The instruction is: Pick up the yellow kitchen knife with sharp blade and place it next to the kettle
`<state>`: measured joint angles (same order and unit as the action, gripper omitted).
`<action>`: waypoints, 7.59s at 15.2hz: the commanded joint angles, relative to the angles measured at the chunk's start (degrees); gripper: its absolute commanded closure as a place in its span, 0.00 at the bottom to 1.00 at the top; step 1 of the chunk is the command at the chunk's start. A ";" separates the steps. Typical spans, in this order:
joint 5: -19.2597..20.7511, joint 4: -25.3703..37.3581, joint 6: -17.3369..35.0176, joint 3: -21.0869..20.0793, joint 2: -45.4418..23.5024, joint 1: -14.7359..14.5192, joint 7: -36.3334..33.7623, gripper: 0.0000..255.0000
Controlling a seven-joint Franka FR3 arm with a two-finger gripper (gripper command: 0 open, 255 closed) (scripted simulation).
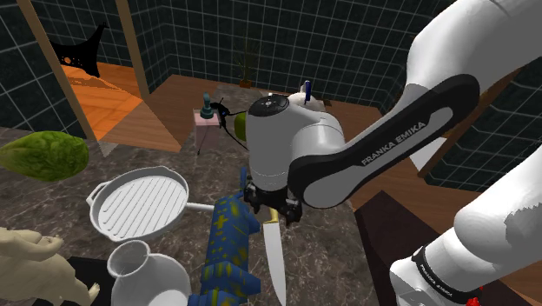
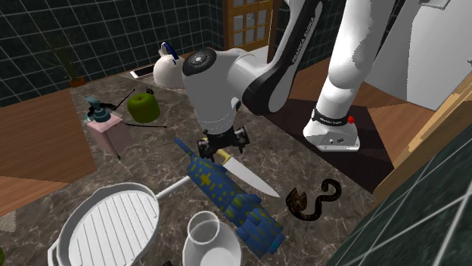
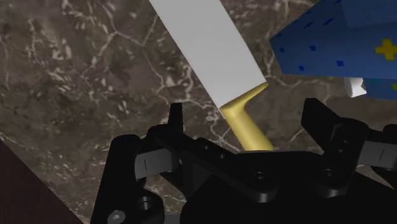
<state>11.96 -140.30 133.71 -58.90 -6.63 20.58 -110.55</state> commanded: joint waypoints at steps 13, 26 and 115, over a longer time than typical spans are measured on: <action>4.96 -0.84 2.33 2.12 -3.69 -1.52 -3.69 1.00; -4.68 -0.53 -1.18 -1.69 3.81 1.38 3.46 1.00; -2.95 17.14 -16.93 33.73 8.68 13.26 51.98 1.00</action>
<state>8.82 -122.75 116.09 -25.06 2.37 33.92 -58.20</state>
